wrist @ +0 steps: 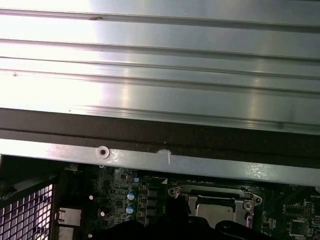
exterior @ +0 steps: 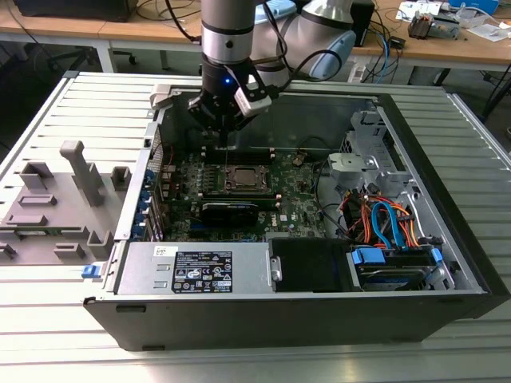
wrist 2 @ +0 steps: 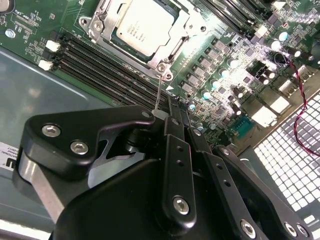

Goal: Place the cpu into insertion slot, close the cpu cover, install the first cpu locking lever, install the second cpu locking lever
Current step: 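Install the first cpu locking lever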

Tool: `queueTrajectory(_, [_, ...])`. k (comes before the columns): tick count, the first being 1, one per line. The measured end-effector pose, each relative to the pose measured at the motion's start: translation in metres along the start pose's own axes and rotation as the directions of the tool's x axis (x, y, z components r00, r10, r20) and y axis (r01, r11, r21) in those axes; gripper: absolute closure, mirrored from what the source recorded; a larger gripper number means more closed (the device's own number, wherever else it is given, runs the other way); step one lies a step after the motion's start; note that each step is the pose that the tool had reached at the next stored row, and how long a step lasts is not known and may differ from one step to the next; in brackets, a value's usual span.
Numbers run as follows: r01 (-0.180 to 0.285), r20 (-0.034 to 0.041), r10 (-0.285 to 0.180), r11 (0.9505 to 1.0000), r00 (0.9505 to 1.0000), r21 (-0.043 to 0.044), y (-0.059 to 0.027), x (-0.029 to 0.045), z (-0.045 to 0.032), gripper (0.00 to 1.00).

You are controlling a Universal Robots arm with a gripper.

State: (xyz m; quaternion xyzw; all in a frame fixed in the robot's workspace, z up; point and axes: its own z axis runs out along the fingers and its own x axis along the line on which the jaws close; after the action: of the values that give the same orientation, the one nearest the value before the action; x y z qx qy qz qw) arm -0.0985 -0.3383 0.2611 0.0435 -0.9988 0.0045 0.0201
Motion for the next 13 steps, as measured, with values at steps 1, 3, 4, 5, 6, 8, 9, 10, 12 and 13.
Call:
queueTrajectory(1, [0.0, 0.0, 0.0, 1.0, 1.0, 0.0, 0.0, -0.0005, 0.0001, 0.89])
queueTrajectory(3, [0.0, 0.0, 0.0, 1.0, 1.0, 0.0, -0.0001, -0.0011, 0.0001, 0.89])
queueTrajectory(4, [0.0, -0.0001, 0.0, 1.0, 1.0, 0.0, -0.0001, -0.0015, 0.0001, 0.89])
queueTrajectory(5, [0.0, -0.0001, 0.0, 1.0, 1.0, 0.0, -0.0002, -0.0017, 0.0001, 0.89])
queueTrajectory(6, [0.0, 0.0, 0.0, 1.0, 1.0, 0.0, -0.0002, -0.002, 0.0002, 0.89])
queueTrajectory(8, [0.0, 0.0, 0.0, 1.0, 1.0, 0.0, -0.0002, -0.0026, 0.0002, 0.89])
queueTrajectory(9, [0.0, 0.0, 0.0, 1.0, 1.0, 0.0, -0.0003, -0.0029, 0.0003, 0.89])
queueTrajectory(10, [0.0, 0.0, 0.0, 1.0, 1.0, 0.0, -0.0003, -0.0033, 0.0003, 0.89])
queueTrajectory(12, [0.0, -0.0001, 0.0, 1.0, 1.0, 0.0001, -0.0003, -0.0041, 0.0003, 0.89])
queueTrajectory(13, [0.0, -0.0001, 0.0, 1.0, 1.0, 0.0, -0.0004, -0.0046, 0.0004, 0.89])
